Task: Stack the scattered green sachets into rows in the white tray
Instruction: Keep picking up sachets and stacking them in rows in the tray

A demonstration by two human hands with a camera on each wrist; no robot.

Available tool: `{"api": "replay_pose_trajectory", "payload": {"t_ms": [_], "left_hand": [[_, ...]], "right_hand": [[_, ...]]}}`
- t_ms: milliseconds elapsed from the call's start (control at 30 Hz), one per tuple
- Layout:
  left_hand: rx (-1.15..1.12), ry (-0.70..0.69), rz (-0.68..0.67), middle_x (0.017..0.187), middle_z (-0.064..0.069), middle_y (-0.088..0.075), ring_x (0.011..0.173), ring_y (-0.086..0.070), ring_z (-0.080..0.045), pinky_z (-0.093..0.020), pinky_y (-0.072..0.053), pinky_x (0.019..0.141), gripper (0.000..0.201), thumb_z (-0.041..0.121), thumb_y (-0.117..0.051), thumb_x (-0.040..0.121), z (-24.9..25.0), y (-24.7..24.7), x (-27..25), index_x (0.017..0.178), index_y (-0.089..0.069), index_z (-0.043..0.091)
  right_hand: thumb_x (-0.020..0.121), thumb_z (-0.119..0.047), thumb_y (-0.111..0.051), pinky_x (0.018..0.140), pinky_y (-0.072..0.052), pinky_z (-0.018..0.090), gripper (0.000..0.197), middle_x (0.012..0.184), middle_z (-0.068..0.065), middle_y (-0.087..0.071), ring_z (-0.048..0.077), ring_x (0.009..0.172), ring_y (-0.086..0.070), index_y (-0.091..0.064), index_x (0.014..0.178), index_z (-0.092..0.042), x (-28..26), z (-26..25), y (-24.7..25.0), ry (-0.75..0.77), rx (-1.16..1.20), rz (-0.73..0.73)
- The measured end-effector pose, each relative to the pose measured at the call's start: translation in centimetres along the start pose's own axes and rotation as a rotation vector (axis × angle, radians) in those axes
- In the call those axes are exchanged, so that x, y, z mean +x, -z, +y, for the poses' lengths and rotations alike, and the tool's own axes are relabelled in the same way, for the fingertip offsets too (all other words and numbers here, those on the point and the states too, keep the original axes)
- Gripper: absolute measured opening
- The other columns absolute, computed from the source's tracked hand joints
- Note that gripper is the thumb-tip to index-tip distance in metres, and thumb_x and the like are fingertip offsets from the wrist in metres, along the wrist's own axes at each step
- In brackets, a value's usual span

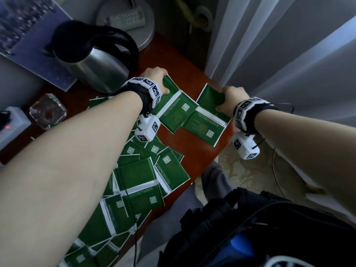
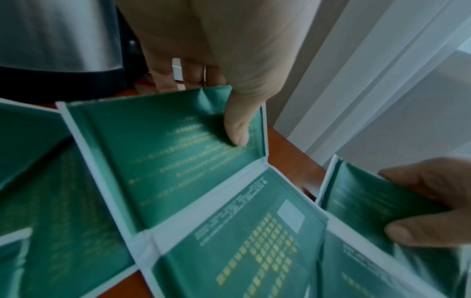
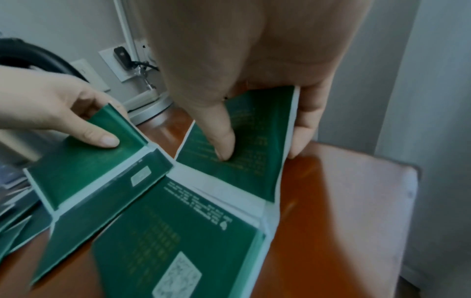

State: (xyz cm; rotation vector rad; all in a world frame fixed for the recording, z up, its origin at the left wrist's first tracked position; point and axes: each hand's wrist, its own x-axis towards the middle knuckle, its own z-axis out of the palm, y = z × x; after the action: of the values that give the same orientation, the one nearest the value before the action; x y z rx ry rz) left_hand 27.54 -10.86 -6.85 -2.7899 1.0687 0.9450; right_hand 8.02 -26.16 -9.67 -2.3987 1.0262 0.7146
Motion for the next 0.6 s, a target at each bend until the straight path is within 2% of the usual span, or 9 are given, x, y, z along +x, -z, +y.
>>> {"api": "replay_pose_trajectory", "payload": {"t_ms": [100, 200, 333, 400, 467, 500, 533, 600], "left_hand": [[0.031, -0.027, 0.044, 0.108, -0.012, -0.068, 0.099, -0.063, -0.032, -0.033, -0.049, 0.076, 0.033, 0.023, -0.073, 0.086, 1.7, 0.3, 0.7, 0.116, -0.063, 0.015], [0.077, -0.044, 0.083, 0.116, -0.009, -0.066, 0.104, -0.062, -0.033, -0.035, -0.051, 0.08, 0.036, 0.019, -0.069, 0.087, 3.3, 0.5, 0.9, 0.122, -0.062, 0.02], [0.102, -0.057, 0.13, 0.111, -0.002, -0.062, 0.092, -0.061, -0.026, -0.034, -0.047, 0.069, 0.022, 0.016, -0.069, 0.083, 5.2, -0.3, -0.1, 0.102, -0.064, 0.026], [0.099, -0.066, 0.163, 0.111, -0.003, -0.057, 0.093, -0.059, -0.025, -0.035, -0.043, 0.067, 0.021, 0.018, -0.07, 0.083, 5.7, -1.5, -0.9, 0.101, -0.062, 0.025], [0.111, -0.077, 0.157, 0.119, -0.005, -0.052, 0.106, -0.055, -0.027, -0.038, -0.046, 0.074, 0.036, 0.022, -0.071, 0.082, 5.7, -3.2, -1.9, 0.116, -0.059, 0.025], [0.128, -0.086, 0.136, 0.128, -0.006, -0.048, 0.114, -0.051, -0.028, -0.041, -0.048, 0.082, 0.05, 0.024, -0.071, 0.08, 5.7, -4.2, -2.4, 0.127, -0.054, 0.025], [0.15, -0.097, 0.111, 0.138, -0.007, -0.042, 0.123, -0.047, -0.03, -0.044, -0.046, 0.092, 0.065, 0.024, -0.071, 0.078, 5.5, -5.2, -3.0, 0.137, -0.046, 0.024], [0.204, -0.114, 0.068, 0.157, -0.01, -0.022, 0.141, -0.029, -0.032, -0.049, -0.034, 0.111, 0.092, 0.026, -0.073, 0.074, 5.2, -7.3, -4.2, 0.152, -0.026, 0.022]], "right_hand": [[0.083, -0.024, -0.068, 0.059, -0.046, 0.032, 0.028, 0.097, 0.013, -0.062, 0.03, 0.08, -0.059, -0.059, 0.105, -0.009, 1.1, 1.5, 2.0, 0.019, 0.004, 0.02], [0.085, -0.022, -0.063, 0.059, -0.047, 0.032, 0.019, 0.092, 0.011, -0.059, 0.03, 0.077, -0.059, -0.055, 0.099, -0.011, 1.3, 2.5, 3.4, 0.066, -0.014, 0.03], [0.087, -0.021, -0.06, 0.064, -0.049, 0.036, 0.02, 0.095, 0.01, -0.058, 0.032, 0.079, -0.059, -0.053, 0.103, -0.013, 0.1, 2.8, 4.0, 0.141, -0.099, 0.036], [0.087, -0.019, -0.06, 0.065, -0.047, 0.036, 0.025, 0.102, 0.01, -0.058, 0.034, 0.086, -0.06, -0.052, 0.109, -0.012, -0.7, 2.6, 3.6, 0.182, -0.143, 0.045], [0.087, -0.015, -0.061, 0.067, -0.043, 0.037, 0.032, 0.109, 0.01, -0.055, 0.034, 0.096, -0.059, -0.049, 0.116, -0.011, -1.7, 2.2, 2.8, 0.229, -0.162, 0.064], [0.086, -0.014, -0.062, 0.069, -0.043, 0.038, 0.035, 0.112, 0.01, -0.053, 0.034, 0.101, -0.057, -0.047, 0.118, -0.009, -2.2, 2.1, 2.3, 0.257, -0.175, 0.077], [0.084, -0.013, -0.062, 0.072, -0.044, 0.04, 0.039, 0.114, 0.011, -0.052, 0.034, 0.105, -0.055, -0.045, 0.118, -0.008, -2.7, 2.0, 1.7, 0.292, -0.187, 0.09], [0.08, -0.02, -0.062, 0.082, -0.047, 0.043, 0.045, 0.117, 0.011, -0.049, 0.033, 0.109, -0.051, -0.044, 0.12, -0.008, -3.7, 1.8, 0.4, 0.375, -0.201, 0.125]]}}
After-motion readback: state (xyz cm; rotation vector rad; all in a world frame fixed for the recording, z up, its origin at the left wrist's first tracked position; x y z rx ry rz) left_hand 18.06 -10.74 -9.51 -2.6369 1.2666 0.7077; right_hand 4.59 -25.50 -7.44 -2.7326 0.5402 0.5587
